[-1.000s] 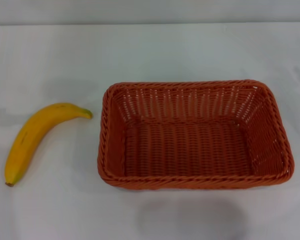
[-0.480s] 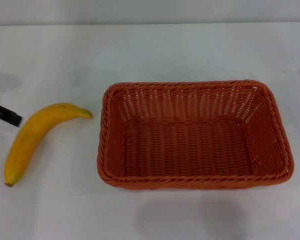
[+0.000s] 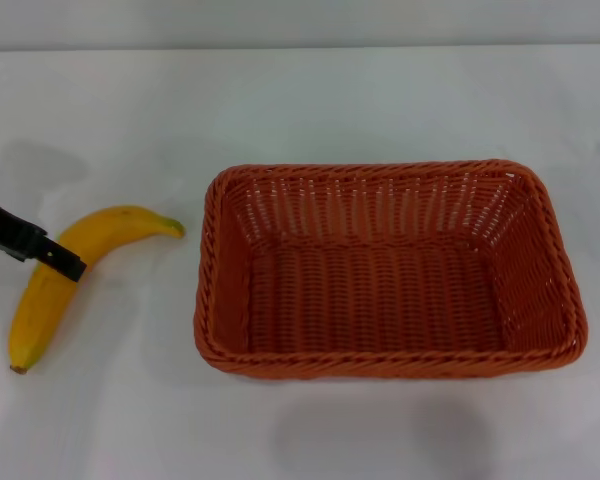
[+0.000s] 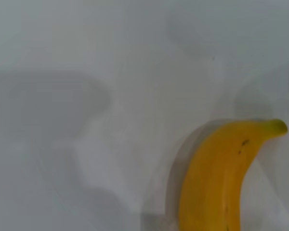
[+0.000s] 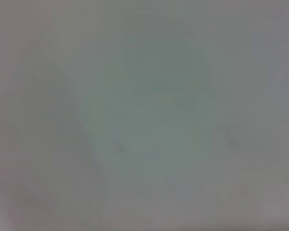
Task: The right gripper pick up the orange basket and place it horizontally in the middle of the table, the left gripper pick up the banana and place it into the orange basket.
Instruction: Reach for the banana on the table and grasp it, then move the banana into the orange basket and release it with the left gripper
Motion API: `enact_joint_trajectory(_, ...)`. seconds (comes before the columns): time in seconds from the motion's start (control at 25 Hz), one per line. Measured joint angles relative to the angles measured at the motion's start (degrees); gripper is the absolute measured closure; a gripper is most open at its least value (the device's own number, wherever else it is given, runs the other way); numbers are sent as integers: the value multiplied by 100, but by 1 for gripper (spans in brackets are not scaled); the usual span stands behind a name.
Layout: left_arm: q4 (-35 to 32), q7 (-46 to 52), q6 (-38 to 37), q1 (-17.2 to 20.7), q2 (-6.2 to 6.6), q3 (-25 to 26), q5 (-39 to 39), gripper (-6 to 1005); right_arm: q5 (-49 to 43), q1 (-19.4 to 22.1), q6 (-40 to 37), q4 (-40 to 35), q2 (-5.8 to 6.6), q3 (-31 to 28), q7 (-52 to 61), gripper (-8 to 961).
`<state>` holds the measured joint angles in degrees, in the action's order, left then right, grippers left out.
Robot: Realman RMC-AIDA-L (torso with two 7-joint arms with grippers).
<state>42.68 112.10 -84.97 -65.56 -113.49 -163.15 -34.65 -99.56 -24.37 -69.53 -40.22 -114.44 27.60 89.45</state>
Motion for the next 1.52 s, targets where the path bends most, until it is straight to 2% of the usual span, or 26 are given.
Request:
enact_joint_trajectory(0.16, -283, 220, 315, 37, -15, 3, -13, 106, 0, 3, 34, 13, 10, 24, -3, 197)
enact_joint_trajectory(0.8, -637, 505, 655, 82, 30, 3, 39, 142, -2, -55, 270, 132, 20, 6, -7, 199)
enact_joint_trajectory(0.96, -659, 483, 693, 89, 61, 3, 167, 332, -2, -68, 285, 159, 20, 1, -7, 200)
enact_joint_trajectory(1.08, -599, 474, 612, 92, 214, 3, 313, 421, -1, -68, 291, 161, 19, 0, -7, 202)
enact_joint_trajectory(1.24, -323, 318, -52, 57, 708, 3, 812, 504, 6, -71, 277, 162, 24, -1, -7, 202)
enact_joint_trajectory(1.32, -251, 105, -546, 21, 956, 3, 1142, 503, 7, -76, 270, 156, 25, -1, -7, 202)
enact_joint_trajectory(1.36, -242, -75, -947, -34, 1121, 3, 1373, 502, 8, -79, 270, 153, 26, -1, -7, 202)
enact_joint_trajectory(1.4, -246, -184, -1196, -100, 1209, 3, 1513, 501, 8, -84, 271, 148, 26, 0, -7, 202)
enact_joint_trajectory(1.44, -246, -184, -1196, -100, 1209, 3, 1513, 500, 8, -86, 273, 139, 27, -2, -7, 202)
enact_joint_trajectory(1.52, -244, -370, -1539, -457, 1245, 3, 1602, 499, 9, -91, 275, 124, 28, -2, -10, 202)
